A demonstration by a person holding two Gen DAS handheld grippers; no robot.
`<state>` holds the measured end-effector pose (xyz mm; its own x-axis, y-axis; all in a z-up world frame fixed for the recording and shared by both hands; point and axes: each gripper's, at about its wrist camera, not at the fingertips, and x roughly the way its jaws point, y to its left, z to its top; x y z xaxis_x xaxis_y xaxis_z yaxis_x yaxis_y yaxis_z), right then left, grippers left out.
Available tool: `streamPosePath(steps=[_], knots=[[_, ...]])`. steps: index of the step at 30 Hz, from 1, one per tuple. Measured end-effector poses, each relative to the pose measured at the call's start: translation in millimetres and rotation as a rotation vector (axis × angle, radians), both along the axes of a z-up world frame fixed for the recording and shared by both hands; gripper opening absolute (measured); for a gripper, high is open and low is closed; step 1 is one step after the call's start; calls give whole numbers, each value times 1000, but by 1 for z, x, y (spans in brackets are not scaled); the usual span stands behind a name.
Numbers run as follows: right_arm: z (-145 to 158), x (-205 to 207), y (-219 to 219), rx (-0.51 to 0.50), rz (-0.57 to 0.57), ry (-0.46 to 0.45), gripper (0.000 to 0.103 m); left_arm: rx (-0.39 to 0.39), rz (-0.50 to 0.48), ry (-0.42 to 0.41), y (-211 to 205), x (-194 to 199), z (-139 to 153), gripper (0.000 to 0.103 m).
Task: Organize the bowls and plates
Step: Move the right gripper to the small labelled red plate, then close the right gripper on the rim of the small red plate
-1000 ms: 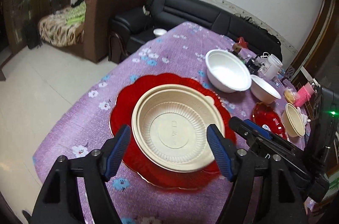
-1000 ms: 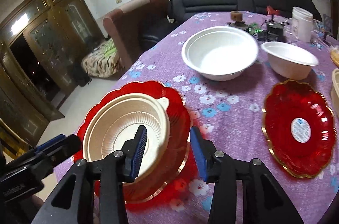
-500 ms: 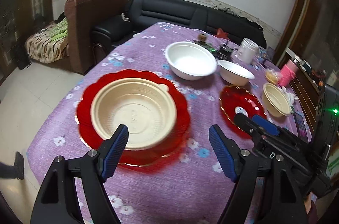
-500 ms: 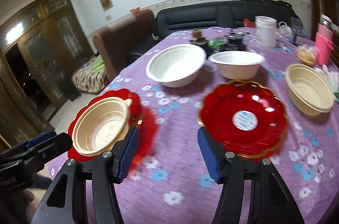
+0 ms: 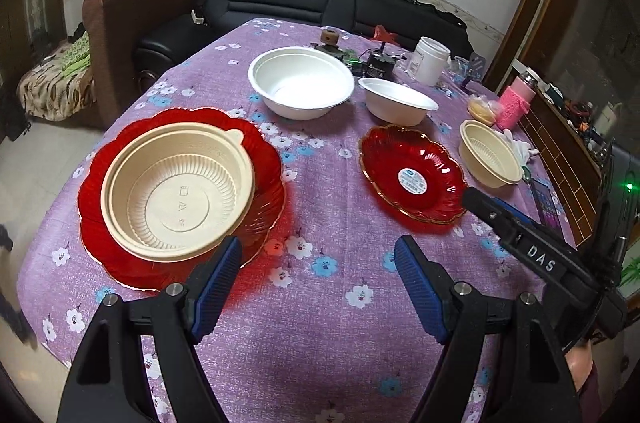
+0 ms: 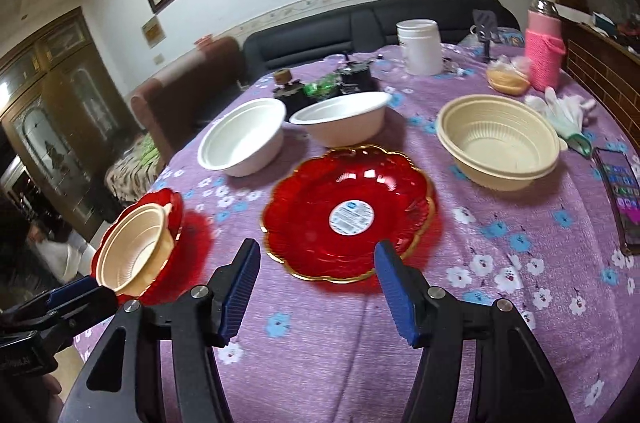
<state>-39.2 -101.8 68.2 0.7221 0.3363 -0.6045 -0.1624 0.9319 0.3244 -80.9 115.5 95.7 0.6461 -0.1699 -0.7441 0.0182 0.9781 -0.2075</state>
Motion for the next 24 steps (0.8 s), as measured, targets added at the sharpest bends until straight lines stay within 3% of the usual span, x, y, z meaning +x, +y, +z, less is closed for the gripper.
streamPosePath(steps=[14, 24], knots=[[-16, 10, -33, 17, -100, 47, 64, -35, 69, 49, 31, 11, -18, 78], [-32, 40, -58, 50, -189, 114, 64, -2, 16, 66, 4, 25, -21, 78]])
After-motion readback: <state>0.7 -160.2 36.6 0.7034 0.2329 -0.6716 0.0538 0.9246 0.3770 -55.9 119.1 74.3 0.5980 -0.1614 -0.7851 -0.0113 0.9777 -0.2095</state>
